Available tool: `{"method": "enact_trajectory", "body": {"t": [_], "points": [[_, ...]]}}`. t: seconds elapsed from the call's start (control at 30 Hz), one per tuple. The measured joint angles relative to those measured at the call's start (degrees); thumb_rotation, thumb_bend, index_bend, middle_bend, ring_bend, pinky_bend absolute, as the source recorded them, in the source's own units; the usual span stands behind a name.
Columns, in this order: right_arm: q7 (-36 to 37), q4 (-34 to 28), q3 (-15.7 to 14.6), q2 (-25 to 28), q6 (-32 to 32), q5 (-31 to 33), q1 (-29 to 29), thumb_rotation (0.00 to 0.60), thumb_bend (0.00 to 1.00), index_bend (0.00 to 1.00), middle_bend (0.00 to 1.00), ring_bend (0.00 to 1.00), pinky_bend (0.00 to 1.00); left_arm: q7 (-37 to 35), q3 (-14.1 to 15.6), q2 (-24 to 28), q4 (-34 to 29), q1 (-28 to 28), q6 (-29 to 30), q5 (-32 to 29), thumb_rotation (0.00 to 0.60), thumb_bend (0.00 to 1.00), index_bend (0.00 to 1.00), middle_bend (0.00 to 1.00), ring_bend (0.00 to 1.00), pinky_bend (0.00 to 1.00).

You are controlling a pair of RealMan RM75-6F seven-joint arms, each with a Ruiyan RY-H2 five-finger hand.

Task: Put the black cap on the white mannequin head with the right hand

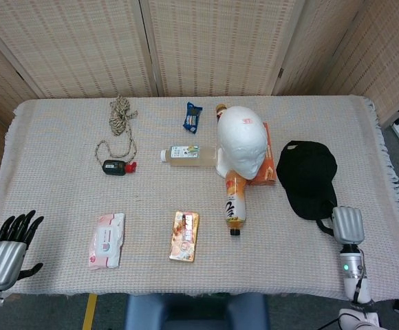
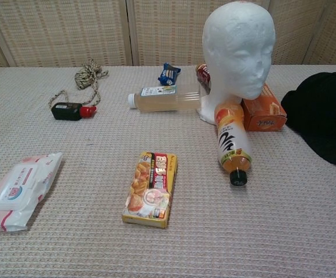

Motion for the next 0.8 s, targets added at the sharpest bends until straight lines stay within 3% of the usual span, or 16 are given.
{"method": "enact_trajectory", "body": {"t": [0.67,0.8], "points": [[-0.1,1.1,2.0,-2.6,-4.7,3.0,4.2,0.600,0.19,0.46,1.00,1.00,1.00,2.3,-0.8,-1.0,0.5,-0.3,-0.9,-2.5,0.600,0.08,0.12,0.00,0.00,0.10],[0.4,1.2,2.5,-2.8,-5.3,3.6,5.0,0.600,0.24,0.46,1.00,1.00,1.00,2.4,-1.0,-1.2,0.6,-0.3,-0.9,-2.9,0.600,0.08,0.12,0.00,0.00,0.10]]}}
